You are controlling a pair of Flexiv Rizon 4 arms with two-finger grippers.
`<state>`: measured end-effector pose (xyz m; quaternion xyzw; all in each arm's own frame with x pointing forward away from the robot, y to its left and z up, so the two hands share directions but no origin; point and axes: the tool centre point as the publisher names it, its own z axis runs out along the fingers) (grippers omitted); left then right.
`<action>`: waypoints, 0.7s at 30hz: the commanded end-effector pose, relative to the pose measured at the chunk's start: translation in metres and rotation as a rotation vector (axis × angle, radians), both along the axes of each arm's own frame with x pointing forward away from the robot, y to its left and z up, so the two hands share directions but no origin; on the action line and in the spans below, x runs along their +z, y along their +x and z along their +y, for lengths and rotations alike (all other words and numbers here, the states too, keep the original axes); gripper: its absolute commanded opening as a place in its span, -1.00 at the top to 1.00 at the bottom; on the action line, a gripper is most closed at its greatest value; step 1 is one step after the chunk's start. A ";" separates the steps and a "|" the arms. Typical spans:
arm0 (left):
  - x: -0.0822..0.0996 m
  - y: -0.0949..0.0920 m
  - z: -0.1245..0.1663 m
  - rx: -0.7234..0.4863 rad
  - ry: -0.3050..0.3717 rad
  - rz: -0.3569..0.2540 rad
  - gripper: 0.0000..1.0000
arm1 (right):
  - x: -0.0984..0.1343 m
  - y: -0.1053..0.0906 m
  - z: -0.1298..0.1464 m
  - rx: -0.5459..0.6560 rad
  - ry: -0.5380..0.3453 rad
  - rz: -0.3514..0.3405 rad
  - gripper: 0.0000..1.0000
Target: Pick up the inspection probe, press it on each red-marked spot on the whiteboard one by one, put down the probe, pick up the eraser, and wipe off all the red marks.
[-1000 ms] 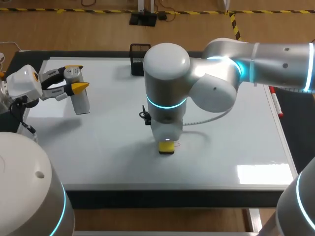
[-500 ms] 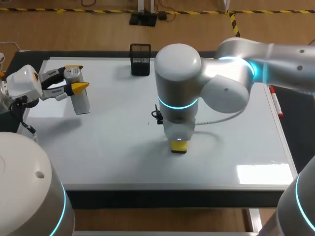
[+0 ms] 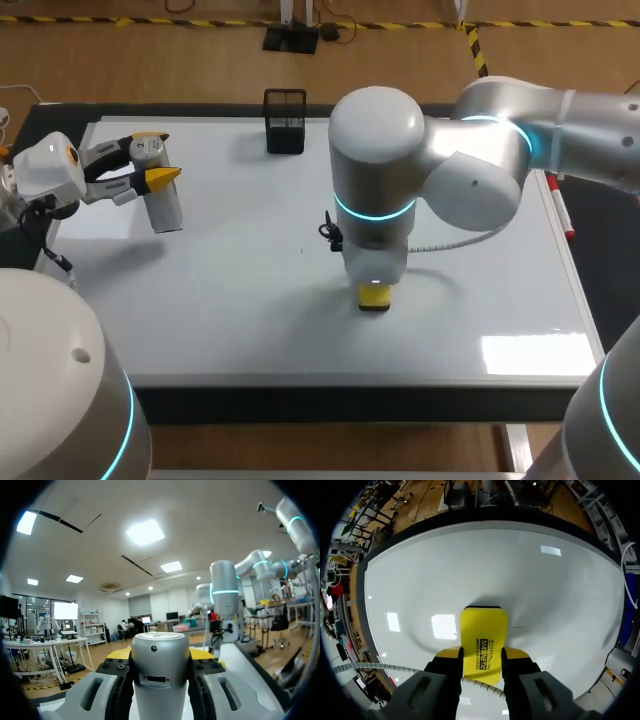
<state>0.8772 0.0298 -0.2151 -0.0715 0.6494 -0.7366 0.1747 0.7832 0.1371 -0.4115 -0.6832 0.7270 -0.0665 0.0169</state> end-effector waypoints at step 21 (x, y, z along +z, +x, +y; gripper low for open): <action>0.001 0.000 0.000 0.000 -0.001 -0.001 1.00 | 0.037 0.027 -0.015 0.014 0.018 0.007 1.00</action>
